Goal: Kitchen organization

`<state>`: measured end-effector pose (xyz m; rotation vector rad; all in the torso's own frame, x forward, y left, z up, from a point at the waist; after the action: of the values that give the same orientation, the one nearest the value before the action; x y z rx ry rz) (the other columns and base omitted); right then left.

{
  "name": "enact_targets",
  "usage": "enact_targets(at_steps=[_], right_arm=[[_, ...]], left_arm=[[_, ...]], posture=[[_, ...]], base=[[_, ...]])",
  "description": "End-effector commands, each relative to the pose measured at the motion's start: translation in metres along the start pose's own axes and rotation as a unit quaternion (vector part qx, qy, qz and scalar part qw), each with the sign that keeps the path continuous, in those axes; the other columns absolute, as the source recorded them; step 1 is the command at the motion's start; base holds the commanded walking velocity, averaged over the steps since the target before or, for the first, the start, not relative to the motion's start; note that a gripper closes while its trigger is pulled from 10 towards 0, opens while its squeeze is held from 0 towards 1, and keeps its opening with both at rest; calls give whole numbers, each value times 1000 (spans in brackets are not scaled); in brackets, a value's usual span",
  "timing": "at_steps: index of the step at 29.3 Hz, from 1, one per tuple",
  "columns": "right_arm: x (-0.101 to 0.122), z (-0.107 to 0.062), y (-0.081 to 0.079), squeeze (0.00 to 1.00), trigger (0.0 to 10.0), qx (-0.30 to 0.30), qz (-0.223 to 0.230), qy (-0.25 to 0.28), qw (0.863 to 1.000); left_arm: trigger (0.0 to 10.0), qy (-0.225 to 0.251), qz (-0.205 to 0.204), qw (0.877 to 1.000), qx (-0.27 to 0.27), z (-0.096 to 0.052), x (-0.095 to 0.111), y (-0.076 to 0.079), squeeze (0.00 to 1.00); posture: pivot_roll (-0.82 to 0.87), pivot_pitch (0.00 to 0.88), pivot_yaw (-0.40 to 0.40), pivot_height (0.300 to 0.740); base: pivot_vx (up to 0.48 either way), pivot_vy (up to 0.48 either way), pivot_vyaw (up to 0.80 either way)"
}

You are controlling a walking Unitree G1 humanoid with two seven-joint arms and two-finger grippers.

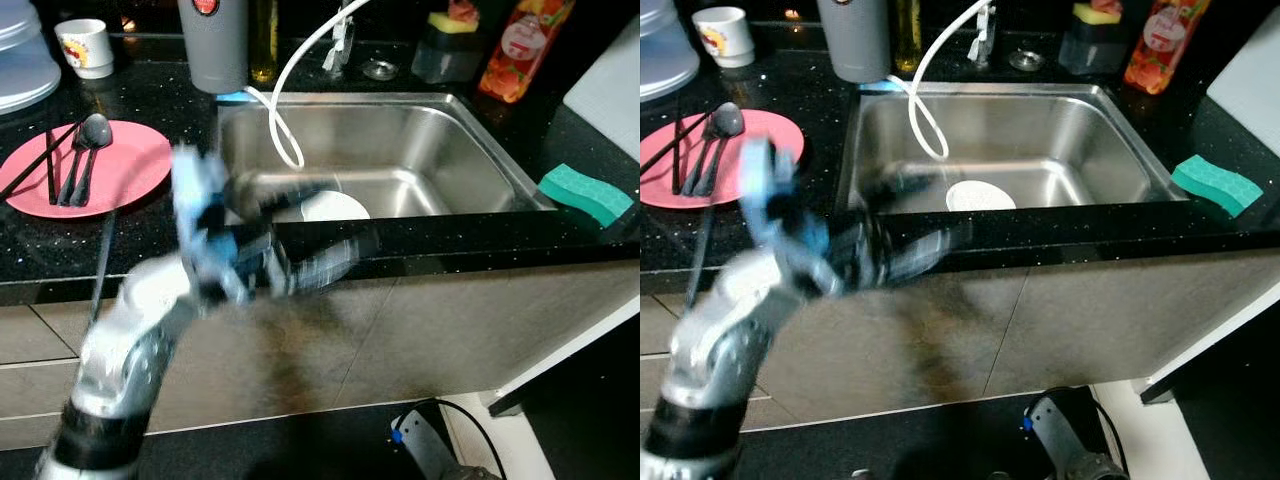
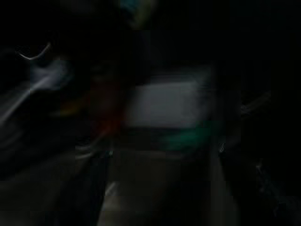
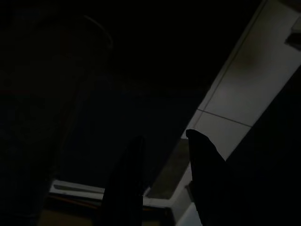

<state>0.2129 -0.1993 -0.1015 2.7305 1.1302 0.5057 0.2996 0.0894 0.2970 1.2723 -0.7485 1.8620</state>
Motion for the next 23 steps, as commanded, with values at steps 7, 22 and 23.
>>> enact_targets(at_steps=[7, 22, 23], right_arm=[[-7, 0, 3, 0, 10000, -9, 9, 0, 1000], [-5, -2, 7, 0, 10000, 12, 22, 4, 1000], [-5, -2, 6, 0, 10000, 15, 21, 3, 1000]], left_arm=[[10000, -29, 187, 946, 263, -25, 34, -68, 0], [10000, -49, 203, 879, 429, -59, 30, -98, 0], [10000, -49, 191, 877, 438, -62, 28, -100, 0]], posture=[[139, 132, -56, 740], [148, 137, -64, 740], [144, 139, -66, 740]], base=[[0, 0, 0], [0, 0, 576], [0, 0, 719]])
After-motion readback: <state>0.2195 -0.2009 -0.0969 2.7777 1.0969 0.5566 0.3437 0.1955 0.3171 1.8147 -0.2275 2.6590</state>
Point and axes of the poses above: a point about 5 cm out from each wrist's last joint towards the gripper, its own z axis pointing out of the wrist towards the gripper, its own x axis along the axis of the wrist's last joint, y = z × x, the point moved 3 cm from there along z, pointing out of the wrist towards the gripper, and after that the axes turned 14 degrees about -z, right-handed, at the moved point
